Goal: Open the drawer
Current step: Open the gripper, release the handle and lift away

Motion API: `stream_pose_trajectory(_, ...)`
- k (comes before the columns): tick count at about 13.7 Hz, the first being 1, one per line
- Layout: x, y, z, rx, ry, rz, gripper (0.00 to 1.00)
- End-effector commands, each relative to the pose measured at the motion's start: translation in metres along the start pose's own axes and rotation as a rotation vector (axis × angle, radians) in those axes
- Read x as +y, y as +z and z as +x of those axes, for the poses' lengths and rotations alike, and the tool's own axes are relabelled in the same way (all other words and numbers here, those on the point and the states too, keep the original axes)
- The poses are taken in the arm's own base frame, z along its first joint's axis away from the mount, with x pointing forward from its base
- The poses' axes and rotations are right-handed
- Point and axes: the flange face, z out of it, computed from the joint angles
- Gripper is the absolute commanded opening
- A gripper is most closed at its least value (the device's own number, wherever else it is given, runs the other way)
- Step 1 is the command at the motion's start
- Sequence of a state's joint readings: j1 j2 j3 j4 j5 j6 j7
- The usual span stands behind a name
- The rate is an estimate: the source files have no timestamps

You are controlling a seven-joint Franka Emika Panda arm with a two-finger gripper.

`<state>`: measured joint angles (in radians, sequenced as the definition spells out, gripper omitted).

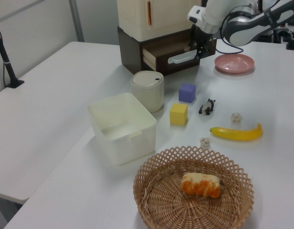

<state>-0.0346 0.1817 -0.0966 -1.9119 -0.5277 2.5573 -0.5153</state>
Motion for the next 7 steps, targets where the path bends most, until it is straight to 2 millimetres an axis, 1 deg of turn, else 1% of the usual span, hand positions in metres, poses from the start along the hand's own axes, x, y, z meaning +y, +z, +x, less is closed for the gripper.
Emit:
stream_pose_trajectory(1,-0.012,-0.035,0.004,-0.048,0.151,0.054,1.00)
stream_pose_trajectory(2,-0.017,-0.041,0.011,-0.048,0.179,0.075,1.00)
stream_pose_trajectory(4,-0.017,-0.050,0.016,-0.078,0.250,0.111,1.00)
stream_pose_trajectory(5,-0.020,-0.060,0.026,-0.090,0.313,0.151,1.00)
stream_pose_trajectory(6,-0.022,-0.069,0.032,-0.094,0.363,0.179,1.00)
stream_pose_trajectory(7,-0.020,-0.079,0.033,-0.112,0.426,0.210,1.00)
